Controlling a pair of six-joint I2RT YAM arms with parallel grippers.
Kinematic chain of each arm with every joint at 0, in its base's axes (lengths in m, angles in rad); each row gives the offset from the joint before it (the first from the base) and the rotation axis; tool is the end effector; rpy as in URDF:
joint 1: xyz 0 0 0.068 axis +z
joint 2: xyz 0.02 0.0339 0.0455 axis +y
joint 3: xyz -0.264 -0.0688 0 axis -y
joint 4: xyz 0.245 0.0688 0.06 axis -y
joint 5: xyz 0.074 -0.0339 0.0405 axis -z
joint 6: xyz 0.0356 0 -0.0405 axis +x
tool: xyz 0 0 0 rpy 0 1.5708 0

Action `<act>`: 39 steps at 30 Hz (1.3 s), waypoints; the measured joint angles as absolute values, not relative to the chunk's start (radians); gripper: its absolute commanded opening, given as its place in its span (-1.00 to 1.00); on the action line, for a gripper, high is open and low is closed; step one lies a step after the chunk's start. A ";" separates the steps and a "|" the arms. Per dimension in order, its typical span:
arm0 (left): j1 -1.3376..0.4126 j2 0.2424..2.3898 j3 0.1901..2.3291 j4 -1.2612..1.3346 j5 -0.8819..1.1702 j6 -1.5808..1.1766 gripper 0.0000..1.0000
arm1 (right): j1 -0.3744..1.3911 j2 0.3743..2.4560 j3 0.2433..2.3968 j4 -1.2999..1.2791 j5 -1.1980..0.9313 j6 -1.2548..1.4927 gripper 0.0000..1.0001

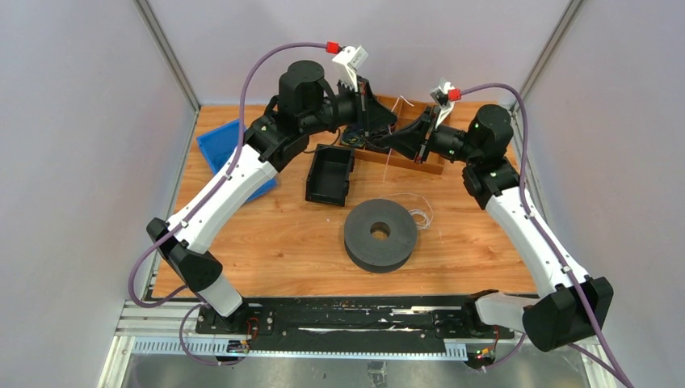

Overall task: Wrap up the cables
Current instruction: Adjust the cable at the center of the board.

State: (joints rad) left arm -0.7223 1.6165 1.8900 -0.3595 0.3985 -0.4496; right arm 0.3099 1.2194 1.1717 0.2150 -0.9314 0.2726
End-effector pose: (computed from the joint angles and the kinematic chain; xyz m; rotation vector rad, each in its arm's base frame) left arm 0.2596 -0.2472 0.4920 0.5651 1.7078 -1.1950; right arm 0.2490 0.1097 0.4255 -0.8299 1.3384 1.1115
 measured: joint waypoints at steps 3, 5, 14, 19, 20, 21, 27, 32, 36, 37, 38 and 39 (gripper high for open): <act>-0.722 1.613 1.885 -0.360 0.395 -0.450 -0.98 | 0.310 1.215 1.171 0.202 -0.923 0.261 -0.99; -0.722 1.611 1.883 -0.361 0.393 -0.450 -0.99 | 0.310 1.205 1.171 0.182 -0.913 0.238 -0.99; -0.713 1.594 1.832 -0.327 0.403 -0.493 -0.99 | 0.310 1.180 1.171 0.133 -0.905 0.198 -0.65; -0.713 1.594 1.823 -0.318 0.412 -0.517 -0.99 | 0.310 1.205 1.188 0.138 -0.916 0.220 -0.56; -0.712 1.594 1.823 -0.316 0.413 -0.521 -0.99 | 0.310 1.206 1.188 0.138 -0.916 0.221 -0.56; -0.711 1.594 1.823 -0.315 0.415 -0.524 -0.99 | 0.310 1.207 1.188 0.138 -0.916 0.223 -0.56; -0.710 1.594 1.819 -0.306 0.423 -0.540 -0.99 | 0.310 1.208 1.188 0.149 -0.920 0.236 -0.61; -0.707 1.594 1.811 -0.292 0.429 -0.561 -0.99 | 0.310 1.208 1.188 0.155 -0.928 0.243 -0.57; -0.701 1.594 1.811 -0.288 0.436 -0.569 -0.99 | 0.310 1.208 1.188 0.158 -0.934 0.244 -0.68; -0.700 1.594 1.810 -0.287 0.438 -0.570 -0.99 | 0.310 1.208 1.188 0.159 -0.934 0.244 -0.72; -0.698 1.594 1.810 -0.286 0.439 -0.572 -0.99 | 0.310 1.208 1.188 0.159 -0.934 0.244 -0.77; -0.696 1.594 1.808 -0.284 0.439 -0.574 -0.99 | 0.310 1.208 1.188 0.159 -0.934 0.244 -0.84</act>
State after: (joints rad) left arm -0.6964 1.5944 1.8084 -0.2844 0.4389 -0.5739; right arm 0.3099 1.2076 1.1885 0.1589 -0.9344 0.2436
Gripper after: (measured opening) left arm 0.012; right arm 0.149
